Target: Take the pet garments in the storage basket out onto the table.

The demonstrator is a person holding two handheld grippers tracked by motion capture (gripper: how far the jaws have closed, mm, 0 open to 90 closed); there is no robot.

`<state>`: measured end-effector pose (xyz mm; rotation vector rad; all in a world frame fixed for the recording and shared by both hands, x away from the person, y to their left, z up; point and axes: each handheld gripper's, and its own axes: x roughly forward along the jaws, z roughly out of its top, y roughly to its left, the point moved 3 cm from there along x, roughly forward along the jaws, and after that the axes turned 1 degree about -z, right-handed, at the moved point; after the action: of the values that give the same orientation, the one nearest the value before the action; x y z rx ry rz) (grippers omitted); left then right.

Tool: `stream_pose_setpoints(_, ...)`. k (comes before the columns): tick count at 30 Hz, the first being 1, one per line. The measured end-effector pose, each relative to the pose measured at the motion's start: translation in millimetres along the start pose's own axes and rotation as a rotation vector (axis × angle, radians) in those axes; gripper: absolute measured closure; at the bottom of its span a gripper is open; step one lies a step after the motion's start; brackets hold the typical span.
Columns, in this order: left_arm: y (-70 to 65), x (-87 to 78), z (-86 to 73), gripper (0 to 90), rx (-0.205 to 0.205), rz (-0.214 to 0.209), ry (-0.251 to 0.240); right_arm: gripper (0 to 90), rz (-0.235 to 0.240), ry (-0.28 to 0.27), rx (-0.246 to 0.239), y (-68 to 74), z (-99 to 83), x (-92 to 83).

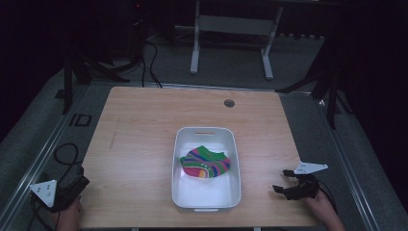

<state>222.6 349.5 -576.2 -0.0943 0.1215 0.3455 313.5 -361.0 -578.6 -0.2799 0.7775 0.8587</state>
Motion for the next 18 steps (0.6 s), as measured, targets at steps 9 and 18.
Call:
stream_pose_setpoints(9, 0.6, 0.2, 0.1, 1.2, -0.001, -0.003, 0.004, 13.3, 0.080, 0.046, -0.135, 26.3, 26.6, 11.4)
stream_pose_setpoints(18, 0.4, 0.3, 0.1, 1.2, 0.000, -0.005, 0.005, 13.9, 0.179, 0.044, -0.182, 48.9, 64.7, 5.4)
